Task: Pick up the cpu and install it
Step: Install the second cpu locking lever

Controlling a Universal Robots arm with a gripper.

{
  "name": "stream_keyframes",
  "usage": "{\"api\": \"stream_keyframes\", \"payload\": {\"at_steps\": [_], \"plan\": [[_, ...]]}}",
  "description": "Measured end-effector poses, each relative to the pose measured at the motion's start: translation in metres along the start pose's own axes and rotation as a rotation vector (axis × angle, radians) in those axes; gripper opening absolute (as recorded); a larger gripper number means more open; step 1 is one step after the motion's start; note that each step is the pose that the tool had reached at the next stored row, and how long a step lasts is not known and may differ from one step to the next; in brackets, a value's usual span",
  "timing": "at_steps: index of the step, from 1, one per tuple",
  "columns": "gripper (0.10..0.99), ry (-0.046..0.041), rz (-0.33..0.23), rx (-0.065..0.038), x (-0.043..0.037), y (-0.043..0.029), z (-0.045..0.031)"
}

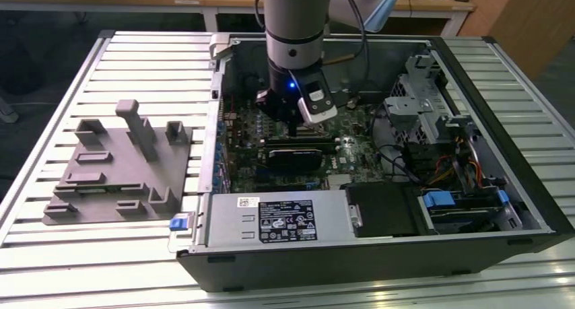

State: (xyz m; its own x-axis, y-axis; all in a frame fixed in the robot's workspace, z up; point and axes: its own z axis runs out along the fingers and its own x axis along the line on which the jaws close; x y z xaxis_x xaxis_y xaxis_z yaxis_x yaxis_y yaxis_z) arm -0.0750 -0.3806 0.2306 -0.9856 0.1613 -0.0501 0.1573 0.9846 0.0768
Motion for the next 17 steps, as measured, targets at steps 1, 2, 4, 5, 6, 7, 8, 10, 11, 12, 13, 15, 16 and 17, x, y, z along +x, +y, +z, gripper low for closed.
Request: {"api": "stream_keyframes", "payload": {"at_steps": [1,2,4,5,6,7,8,10,11,12,13,15,16,17], "plan": [[0.106,0.0000,0.000,0.000,0.0000,0.0000,-0.0004],[0.106,-0.0002,0.000,0.001,-0.0001,-0.0002,-0.0005],[0.106,-0.0004,0.000,0.003,-0.0002,-0.0010,-0.0008],[0.106,-0.0007,0.000,0.004,-0.0003,-0.0013,-0.0008],[0.106,-0.0007,0.000,0.005,-0.0003,-0.0016,-0.0008],[0.106,-0.0007,0.000,0.005,-0.0004,-0.0019,-0.0010],[0.106,-0.0007,0.000,0.005,-0.0004,-0.0020,-0.0014],[0.106,-0.0008,0.000,0.005,-0.0005,-0.0020,-0.0027],[0.106,-0.0008,0.000,0.005,-0.0005,-0.0019,-0.0037],[0.106,-0.0009,0.000,0.005,-0.0006,-0.0019,-0.0047],[0.106,-0.0009,0.000,0.005,-0.0007,-0.0018,-0.0059],[0.106,-0.0008,0.000,0.005,-0.0008,-0.0017,-0.0081],[0.106,-0.0008,0.000,0.005,-0.0008,-0.0016,-0.0093],[0.106,-0.0008,0.000,0.005,-0.0009,-0.0015,-0.0106]]}}
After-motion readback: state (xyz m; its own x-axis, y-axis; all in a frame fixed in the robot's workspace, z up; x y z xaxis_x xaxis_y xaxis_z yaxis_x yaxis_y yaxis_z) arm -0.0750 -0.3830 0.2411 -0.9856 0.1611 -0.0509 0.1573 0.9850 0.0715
